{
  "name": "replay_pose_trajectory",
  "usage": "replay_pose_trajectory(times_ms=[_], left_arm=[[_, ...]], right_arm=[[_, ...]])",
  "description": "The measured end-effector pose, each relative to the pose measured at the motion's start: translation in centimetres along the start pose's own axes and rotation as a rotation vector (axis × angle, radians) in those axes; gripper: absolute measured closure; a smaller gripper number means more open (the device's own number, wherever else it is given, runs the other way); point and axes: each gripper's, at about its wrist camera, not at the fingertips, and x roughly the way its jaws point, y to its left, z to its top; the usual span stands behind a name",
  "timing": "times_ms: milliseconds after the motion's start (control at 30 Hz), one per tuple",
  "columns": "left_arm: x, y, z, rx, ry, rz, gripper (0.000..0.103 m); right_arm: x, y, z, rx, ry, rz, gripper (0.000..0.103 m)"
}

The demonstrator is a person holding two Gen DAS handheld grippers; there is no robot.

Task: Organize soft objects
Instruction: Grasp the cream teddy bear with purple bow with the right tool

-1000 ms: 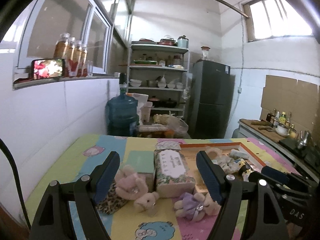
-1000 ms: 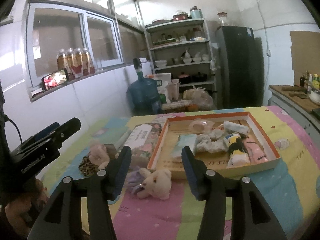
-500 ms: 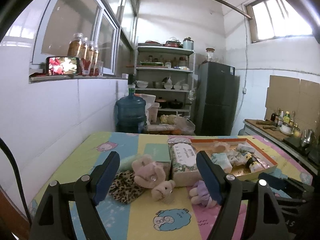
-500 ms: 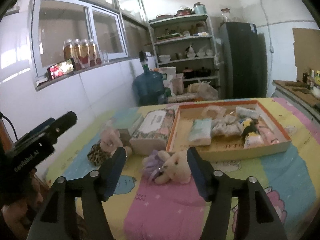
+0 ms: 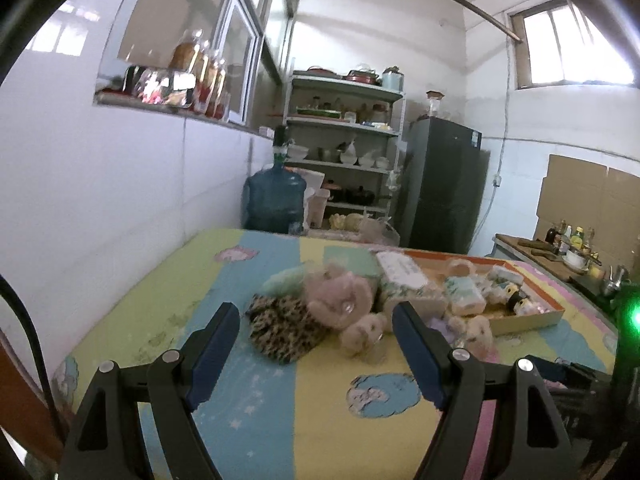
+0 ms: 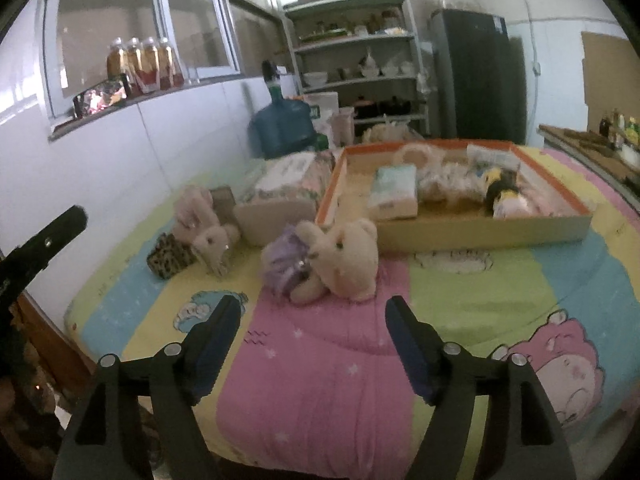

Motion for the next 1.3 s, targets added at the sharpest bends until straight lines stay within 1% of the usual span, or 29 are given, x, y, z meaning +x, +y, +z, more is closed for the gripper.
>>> replay_pose_trajectory(times_ms=[267, 433, 600, 800, 933, 967, 1000, 1033, 1100, 1200, 1233, 1300], left_arm=[[1.2, 1.7, -2.3, -0.011, 0.048, -0.011, 0.024], [2.5, 2.4, -3.1, -0.021, 0.078, -0.028, 0.024], [3.1, 2.7, -3.2, -0.025, 0.076, -0.046, 0.024], [3.9, 2.9, -3.1, -0.032, 0.077, -0.054, 0.024], [4.8, 2.7, -2.8, -0.024, 0.088, -0.067, 0.024], [5.2, 2.4, -2.6, -0.025, 0.095, -0.082, 0.024], [5.5, 2.2, -2.5, -0.027, 0.102, -0.095, 0.024], [6.1, 1.9, -2.3, -0.032, 0.115, -0.112, 0.024], [6.9, 1.4, -2.1, -0.035, 0.132, -0.13, 0.024], [8.1, 0.1, -1.7, -0.028, 0.152, -0.154, 0.024], [8.7, -0.5, -1.6, -0.025, 0.162, -0.169, 0.024], [9.6, -1.3, -1.6, -0.025, 0.183, -0.177, 0.024]], right_arm=[[2.2, -1.0, 0.6, 0.024, 0.029, -0.016, 0.027], [4.4, -1.7, 1.6, 0.061, 0.064, 0.007, 0.026], [6.1, -2.0, 2.5, 0.094, 0.089, 0.05, 0.026], [7.6, -1.8, 3.2, 0.103, 0.115, 0.064, 0.025], [7.9, -1.9, 3.3, 0.1, 0.116, 0.068, 0.025], [7.8, -1.8, 3.3, 0.096, 0.116, 0.065, 0.028], [7.7, -1.8, 3.2, 0.09, 0.115, 0.056, 0.038], [7.6, -1.8, 3.1, 0.087, 0.116, 0.055, 0.042], [7.1, -1.9, 2.8, 0.099, 0.108, 0.082, 0.045], [6.0, -1.9, 2.0, 0.116, 0.091, 0.128, 0.047], [5.6, -1.8, 1.7, 0.12, 0.086, 0.139, 0.047], [5.0, -1.9, 1.3, 0.124, 0.077, 0.154, 0.047]])
